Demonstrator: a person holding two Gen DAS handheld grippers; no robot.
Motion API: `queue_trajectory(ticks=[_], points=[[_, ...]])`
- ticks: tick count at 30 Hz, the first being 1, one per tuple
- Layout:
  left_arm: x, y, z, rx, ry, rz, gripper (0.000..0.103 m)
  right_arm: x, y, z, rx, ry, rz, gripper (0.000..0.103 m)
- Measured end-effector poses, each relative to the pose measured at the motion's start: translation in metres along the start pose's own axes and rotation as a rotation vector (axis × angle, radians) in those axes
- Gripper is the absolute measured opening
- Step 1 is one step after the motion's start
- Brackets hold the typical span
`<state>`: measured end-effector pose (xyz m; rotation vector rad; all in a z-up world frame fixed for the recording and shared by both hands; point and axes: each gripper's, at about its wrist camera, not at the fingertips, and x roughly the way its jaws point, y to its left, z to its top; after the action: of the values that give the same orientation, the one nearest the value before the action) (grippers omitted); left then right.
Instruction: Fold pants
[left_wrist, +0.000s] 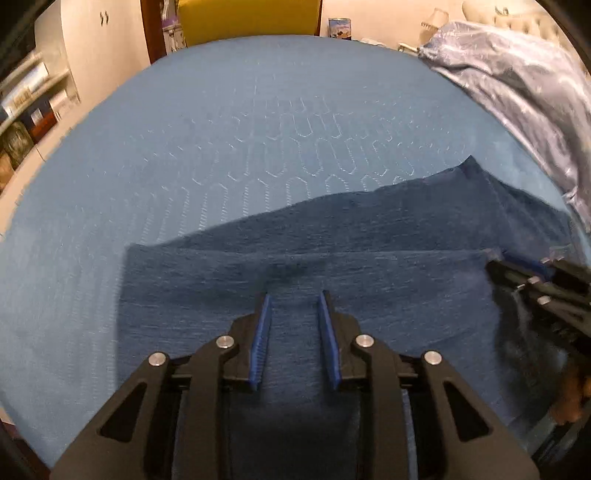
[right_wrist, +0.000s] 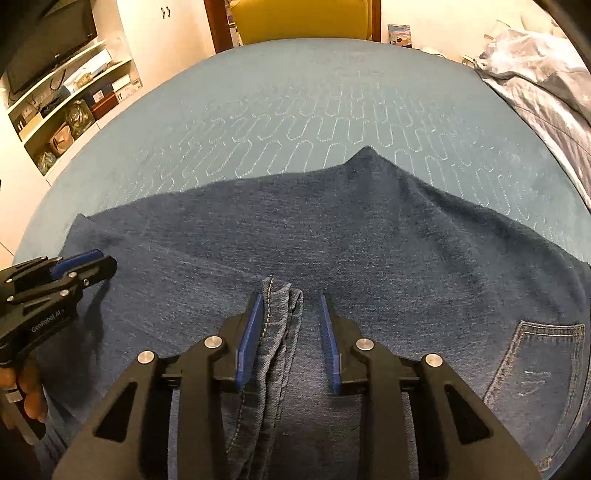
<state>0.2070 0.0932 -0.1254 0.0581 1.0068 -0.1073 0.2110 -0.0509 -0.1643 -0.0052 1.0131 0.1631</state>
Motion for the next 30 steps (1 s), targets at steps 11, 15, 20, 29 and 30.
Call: queue_trajectory(ticks=[11, 15, 20, 29, 30], points=[[-0.066, -0.007, -0.075, -0.039, -0.09, 0.108, 0.043, -0.043, 0.026, -0.049, -0.042, 0.039, -0.042, 0.025], [-0.057, 0.006, -0.097, -0.059, -0.031, 0.119, 0.053, -0.033, 0.023, -0.061, -0.044, 0.052, -0.043, 0.026], [-0.081, 0.009, -0.104, -0.068, -0.095, 0.135, 0.053, -0.032, 0.024, -0.065, -0.061, 0.045, -0.045, 0.027], [-0.075, 0.021, -0.123, -0.07, -0.063, 0.152, 0.054, -0.031, 0.024, -0.068, -0.071, 0.039, -0.043, 0.027], [-0.078, 0.024, -0.121, -0.088, -0.063, 0.14, 0.053, -0.03, 0.024, -0.068, -0.074, 0.038, -0.046, 0.027]])
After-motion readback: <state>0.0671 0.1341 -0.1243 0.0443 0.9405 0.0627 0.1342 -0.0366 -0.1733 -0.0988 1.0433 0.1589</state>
